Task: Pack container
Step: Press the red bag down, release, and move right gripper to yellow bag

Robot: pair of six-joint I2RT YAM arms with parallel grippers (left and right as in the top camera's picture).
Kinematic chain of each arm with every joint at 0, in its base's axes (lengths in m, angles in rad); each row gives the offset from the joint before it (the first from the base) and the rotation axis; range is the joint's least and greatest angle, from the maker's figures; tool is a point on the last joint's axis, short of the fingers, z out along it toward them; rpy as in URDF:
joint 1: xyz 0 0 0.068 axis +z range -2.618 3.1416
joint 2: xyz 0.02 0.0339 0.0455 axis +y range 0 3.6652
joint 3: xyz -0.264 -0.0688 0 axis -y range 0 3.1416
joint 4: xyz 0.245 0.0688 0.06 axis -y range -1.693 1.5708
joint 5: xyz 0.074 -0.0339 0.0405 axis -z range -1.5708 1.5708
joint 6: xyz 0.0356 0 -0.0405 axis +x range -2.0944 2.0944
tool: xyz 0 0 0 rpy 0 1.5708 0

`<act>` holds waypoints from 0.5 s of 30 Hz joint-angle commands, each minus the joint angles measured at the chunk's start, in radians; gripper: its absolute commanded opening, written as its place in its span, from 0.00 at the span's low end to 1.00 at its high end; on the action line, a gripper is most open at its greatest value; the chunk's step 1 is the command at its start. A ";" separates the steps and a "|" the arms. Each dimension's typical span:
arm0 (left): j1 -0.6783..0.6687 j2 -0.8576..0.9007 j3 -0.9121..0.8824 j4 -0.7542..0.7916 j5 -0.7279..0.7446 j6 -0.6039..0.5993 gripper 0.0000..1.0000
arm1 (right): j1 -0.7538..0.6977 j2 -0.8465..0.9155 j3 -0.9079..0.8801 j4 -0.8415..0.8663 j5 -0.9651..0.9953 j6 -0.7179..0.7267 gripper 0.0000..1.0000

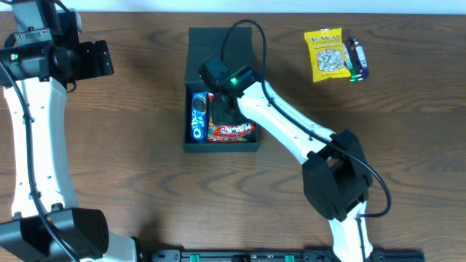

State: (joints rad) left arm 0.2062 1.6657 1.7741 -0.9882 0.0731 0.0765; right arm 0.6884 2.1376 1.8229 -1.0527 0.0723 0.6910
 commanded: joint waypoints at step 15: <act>0.004 -0.019 -0.004 -0.002 0.006 0.006 0.95 | -0.015 0.112 -0.046 0.090 0.051 -0.012 0.01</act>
State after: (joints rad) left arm 0.2062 1.6657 1.7741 -0.9886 0.0753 0.0765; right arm 0.6827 2.2158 1.7931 -0.9550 0.1165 0.6910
